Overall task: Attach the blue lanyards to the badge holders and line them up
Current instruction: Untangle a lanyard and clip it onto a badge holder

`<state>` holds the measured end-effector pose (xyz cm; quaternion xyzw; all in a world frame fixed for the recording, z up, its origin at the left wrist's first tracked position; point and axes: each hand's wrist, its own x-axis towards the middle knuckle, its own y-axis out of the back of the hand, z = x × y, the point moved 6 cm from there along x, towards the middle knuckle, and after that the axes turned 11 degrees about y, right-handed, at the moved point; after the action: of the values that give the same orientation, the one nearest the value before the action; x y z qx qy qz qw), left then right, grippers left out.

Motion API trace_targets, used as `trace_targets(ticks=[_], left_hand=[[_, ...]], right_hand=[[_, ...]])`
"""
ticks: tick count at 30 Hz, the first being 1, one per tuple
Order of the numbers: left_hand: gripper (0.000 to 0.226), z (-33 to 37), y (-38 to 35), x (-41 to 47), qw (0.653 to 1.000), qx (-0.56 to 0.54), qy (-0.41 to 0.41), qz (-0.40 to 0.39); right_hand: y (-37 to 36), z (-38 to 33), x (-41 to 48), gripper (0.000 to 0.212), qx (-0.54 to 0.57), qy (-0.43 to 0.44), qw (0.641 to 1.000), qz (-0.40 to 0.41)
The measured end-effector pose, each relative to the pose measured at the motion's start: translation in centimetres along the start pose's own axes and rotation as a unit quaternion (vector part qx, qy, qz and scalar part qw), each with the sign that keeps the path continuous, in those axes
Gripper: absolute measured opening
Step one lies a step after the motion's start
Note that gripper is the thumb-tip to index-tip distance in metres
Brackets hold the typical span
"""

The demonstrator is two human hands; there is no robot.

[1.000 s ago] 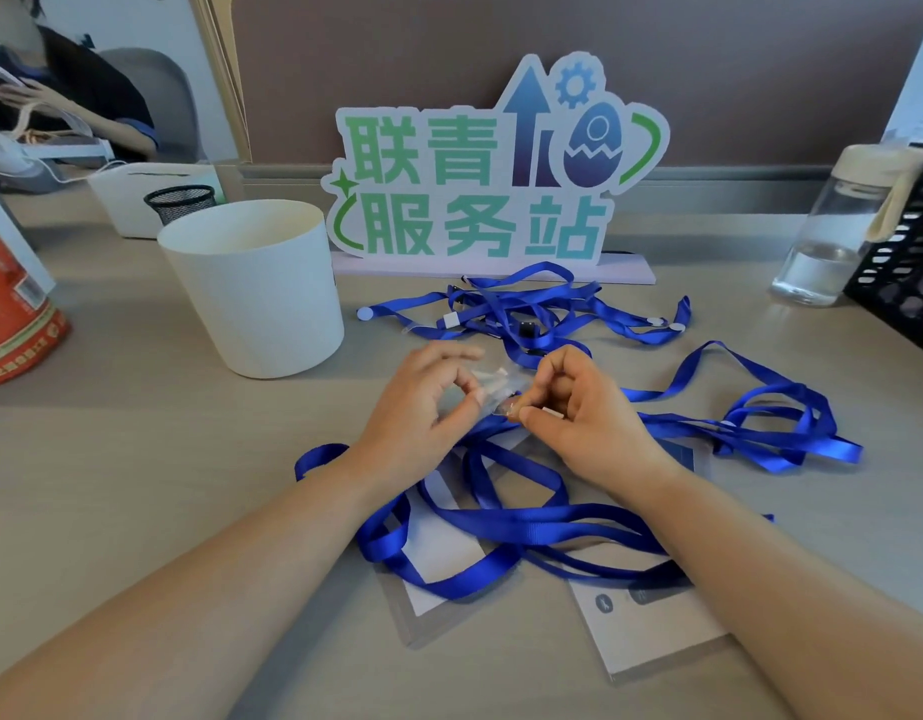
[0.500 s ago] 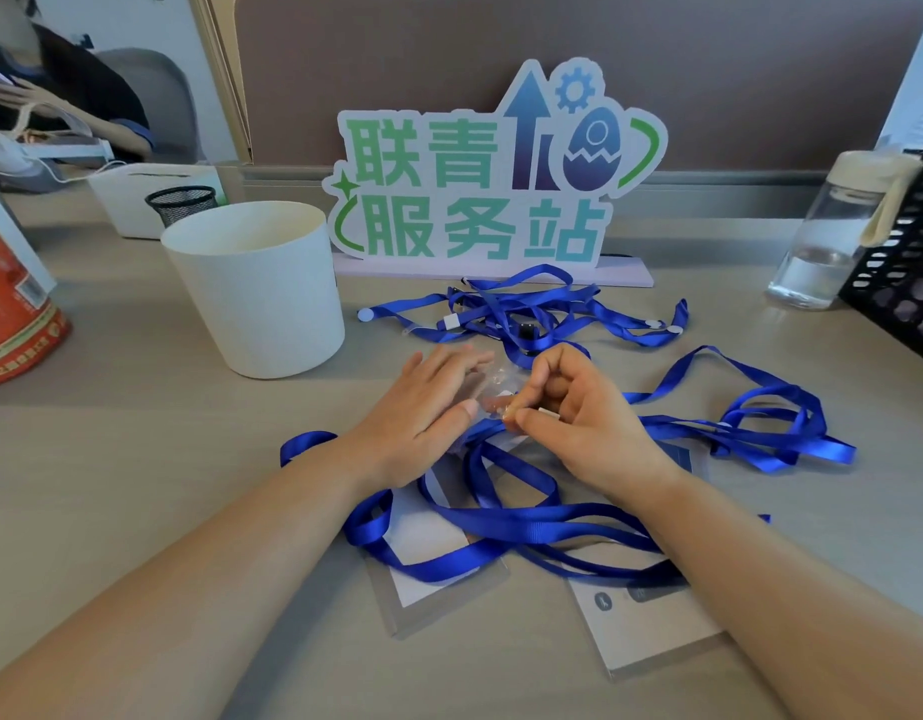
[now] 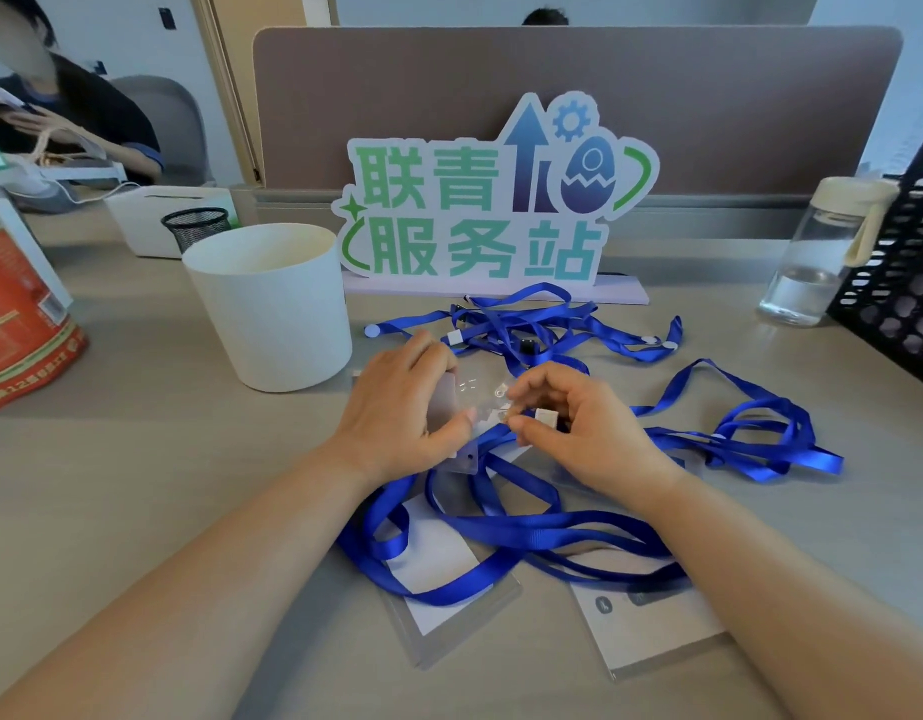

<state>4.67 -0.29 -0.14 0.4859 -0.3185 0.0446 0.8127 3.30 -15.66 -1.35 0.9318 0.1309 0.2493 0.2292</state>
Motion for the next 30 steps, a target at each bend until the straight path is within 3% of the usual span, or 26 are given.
trace_targets(ticks=[4,7,10,12,13,15,19,25,30], left_hand=[[0.029,-0.2,1.7,0.1,0.994,-0.083,0.026,0.068],[0.038,-1.5,2.6,0.1,0.974,-0.141,0.128,0.124],[0.028,-2.0,1.8,0.4,0.965,-0.204,0.16,0.049],[0.009,-1.5,1.0,0.5,0.948,-0.266,0.169,-0.039],[0.014,-1.2,0.7,0.4,0.938,-0.291,0.174,-0.075],[0.026,-0.5,0.1,0.3,0.923,-0.315,0.175,-0.133],[0.008,0.4,-0.3,0.0,0.916,-0.312,0.18,-0.179],[0.023,1.3,-0.5,-0.2,0.893,-0.362,0.186,-0.189],[0.031,1.1,-0.1,0.0,0.899,-0.358,0.214,-0.135]], right_hand=[[1.1,-0.4,0.8,0.028,0.006,-0.024,0.999,0.021],[1.5,-1.7,2.2,0.023,0.173,-0.044,0.982,0.068],[1.4,-3.1,4.3,0.019,0.379,-0.046,0.916,0.121],[0.9,-4.1,5.8,0.018,0.469,-0.035,0.872,0.137],[0.6,-4.6,6.4,0.019,0.492,-0.034,0.859,0.137],[-0.2,-5.4,7.2,0.021,0.517,-0.04,0.845,0.131],[-1.4,-6.6,7.9,0.021,0.549,-0.04,0.826,0.121],[-1.7,-6.8,7.9,0.021,0.565,-0.041,0.818,0.104],[-1.4,-6.9,7.9,0.021,0.563,-0.038,0.82,0.096]])
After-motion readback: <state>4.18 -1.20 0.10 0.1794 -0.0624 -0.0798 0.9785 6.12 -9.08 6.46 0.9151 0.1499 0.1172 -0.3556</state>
